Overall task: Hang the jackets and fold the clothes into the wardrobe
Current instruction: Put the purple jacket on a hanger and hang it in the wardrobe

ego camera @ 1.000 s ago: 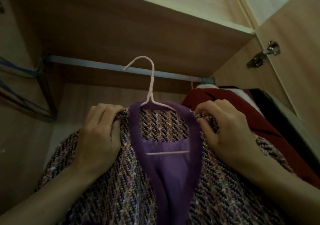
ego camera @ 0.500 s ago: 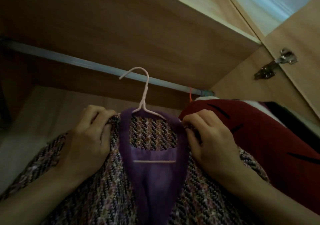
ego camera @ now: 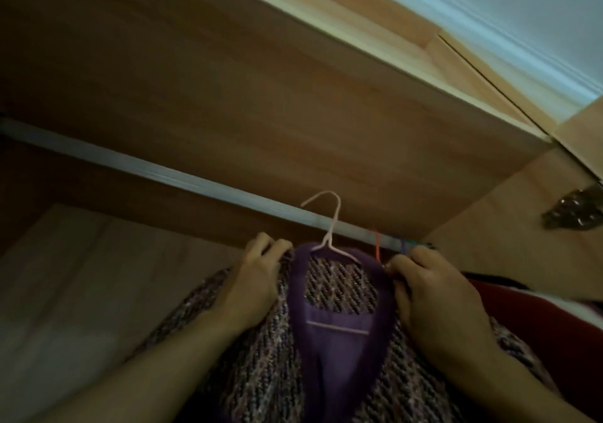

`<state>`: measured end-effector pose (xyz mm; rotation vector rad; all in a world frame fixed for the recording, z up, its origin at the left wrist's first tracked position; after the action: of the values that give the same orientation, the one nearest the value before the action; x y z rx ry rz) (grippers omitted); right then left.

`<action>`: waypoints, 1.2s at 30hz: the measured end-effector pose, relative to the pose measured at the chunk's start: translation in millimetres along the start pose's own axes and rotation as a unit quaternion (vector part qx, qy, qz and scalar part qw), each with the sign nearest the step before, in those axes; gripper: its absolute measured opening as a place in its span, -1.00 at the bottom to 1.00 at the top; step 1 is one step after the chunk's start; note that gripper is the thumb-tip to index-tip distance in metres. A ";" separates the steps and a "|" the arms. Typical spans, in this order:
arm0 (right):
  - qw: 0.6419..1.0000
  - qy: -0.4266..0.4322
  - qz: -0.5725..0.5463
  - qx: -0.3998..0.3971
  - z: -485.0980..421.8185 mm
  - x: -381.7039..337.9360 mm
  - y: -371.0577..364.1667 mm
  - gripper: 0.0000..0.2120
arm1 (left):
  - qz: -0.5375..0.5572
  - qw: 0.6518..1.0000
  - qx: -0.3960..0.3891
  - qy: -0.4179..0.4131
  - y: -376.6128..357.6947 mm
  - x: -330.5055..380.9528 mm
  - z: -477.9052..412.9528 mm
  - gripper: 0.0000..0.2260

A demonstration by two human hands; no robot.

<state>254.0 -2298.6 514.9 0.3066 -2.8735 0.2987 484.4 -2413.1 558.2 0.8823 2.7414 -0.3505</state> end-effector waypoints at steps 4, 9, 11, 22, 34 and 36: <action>0.998 0.012 0.064 -0.019 -6.2 13.8 -9.6 -0.83 | 0.059 0.997 -0.028 0.041 -57.2 2.4 2.8 -0.71; 0.986 0.069 0.149 -0.032 11.2 21.9 -13.8 -0.80 | 0.146 0.984 -0.021 0.100 -121.1 19.7 32.3 -0.66; 0.981 0.077 0.174 -0.032 12.9 26.5 -14.0 -0.78 | 0.169 0.977 0.012 0.131 -143.1 25.9 37.4 -0.65; 0.940 0.125 0.262 -0.177 44.7 26.7 -27.5 -0.57 | 0.235 0.942 -0.123 0.205 -210.2 69.3 70.2 -0.49; 0.898 0.093 0.322 -0.285 150.7 -9.2 -1.5 -0.18 | 0.094 0.946 -0.250 0.182 -141.9 66.5 215.1 -0.39; 0.896 0.084 0.331 -0.283 159.4 -15.9 0.5 -0.13 | 0.118 0.946 -0.245 0.178 -136.8 67.7 230.3 -0.37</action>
<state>235.5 -2331.2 359.2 -0.7706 -2.6334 -0.3918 384.7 -2553.1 341.9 1.1942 2.7729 0.5662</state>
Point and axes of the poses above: each hand's wrist, its own z-axis away from the middle knuckle, its own y-axis out of the back of the hand, x = y × z, the point moved 4 cm from there along -z, towards the middle knuckle, and after that the axes turned 8 degrees about -z, right-handed, at the moved point
